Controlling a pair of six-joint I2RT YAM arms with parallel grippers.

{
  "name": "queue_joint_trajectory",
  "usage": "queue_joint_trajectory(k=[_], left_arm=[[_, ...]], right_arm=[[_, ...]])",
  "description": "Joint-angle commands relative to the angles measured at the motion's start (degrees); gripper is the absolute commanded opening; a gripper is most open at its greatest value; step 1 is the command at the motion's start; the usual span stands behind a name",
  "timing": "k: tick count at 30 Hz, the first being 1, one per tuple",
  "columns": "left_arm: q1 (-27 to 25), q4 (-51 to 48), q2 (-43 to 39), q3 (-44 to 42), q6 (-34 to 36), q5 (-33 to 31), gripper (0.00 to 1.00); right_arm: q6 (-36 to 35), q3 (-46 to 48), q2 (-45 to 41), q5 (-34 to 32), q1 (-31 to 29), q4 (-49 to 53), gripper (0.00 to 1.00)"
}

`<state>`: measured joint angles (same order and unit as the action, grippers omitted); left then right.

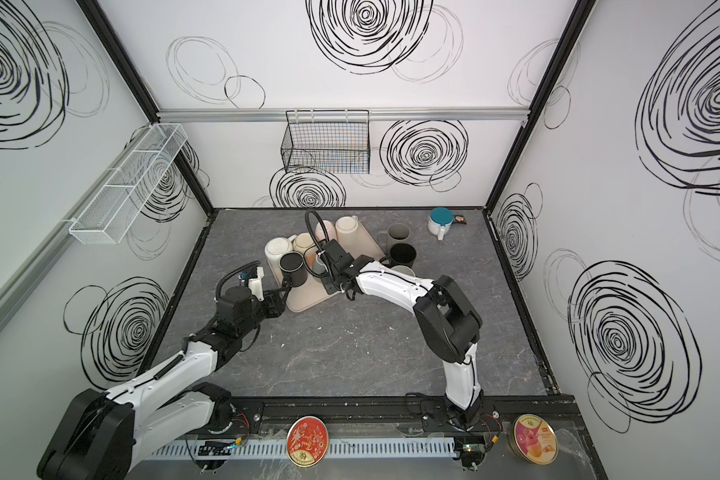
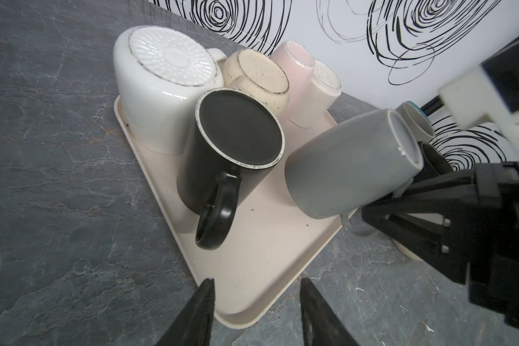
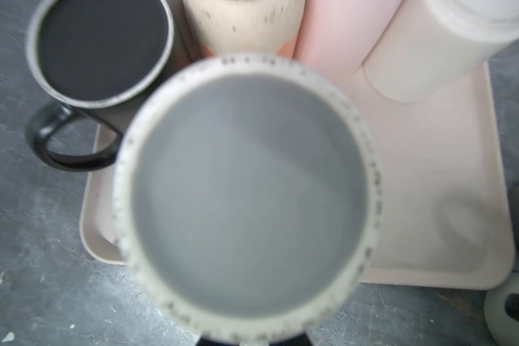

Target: Turn the mug right side up

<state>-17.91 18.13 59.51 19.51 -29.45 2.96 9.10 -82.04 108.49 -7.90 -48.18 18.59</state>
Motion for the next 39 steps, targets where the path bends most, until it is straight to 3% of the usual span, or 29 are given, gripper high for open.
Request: queue_joint_trajectory(k=[1, 13, 22, 24, 27, 34, 39], left_arm=[[-0.56, 2.87, -0.82, 2.29, -0.09, -0.48, 0.49], [-6.42, 12.95, -3.38, 2.78, 3.08, 0.60, 0.53], [-14.78, 21.48, -2.44, 5.52, 10.98, 2.63, 0.64], [-15.80, 23.00, -1.57, 6.15, 10.46, 2.53, 0.72], [-16.35, 25.38, -0.08, 6.60, 9.08, 3.26, 0.77], [-16.72, 35.56, 4.56, 7.39, 5.95, 8.99, 0.79], [-16.54, 37.01, 8.22, 11.34, 3.38, 14.03, 0.77]], right_arm=[[-0.75, 1.15, -5.32, 0.18, 0.28, -8.83, 0.00], [1.40, 14.32, -19.82, 8.20, 3.73, -27.65, 0.00], [8.74, 23.50, -28.26, 24.88, 10.73, -41.83, 0.00], [10.71, 24.35, -29.30, 28.39, 12.02, -43.82, 0.00], [13.91, 26.10, -30.63, 33.10, 13.94, -47.50, 0.00], [21.38, 31.77, -32.93, 39.07, 17.21, -59.99, 0.00], [22.67, 33.27, -34.17, 43.56, 17.68, -64.22, 0.00]])
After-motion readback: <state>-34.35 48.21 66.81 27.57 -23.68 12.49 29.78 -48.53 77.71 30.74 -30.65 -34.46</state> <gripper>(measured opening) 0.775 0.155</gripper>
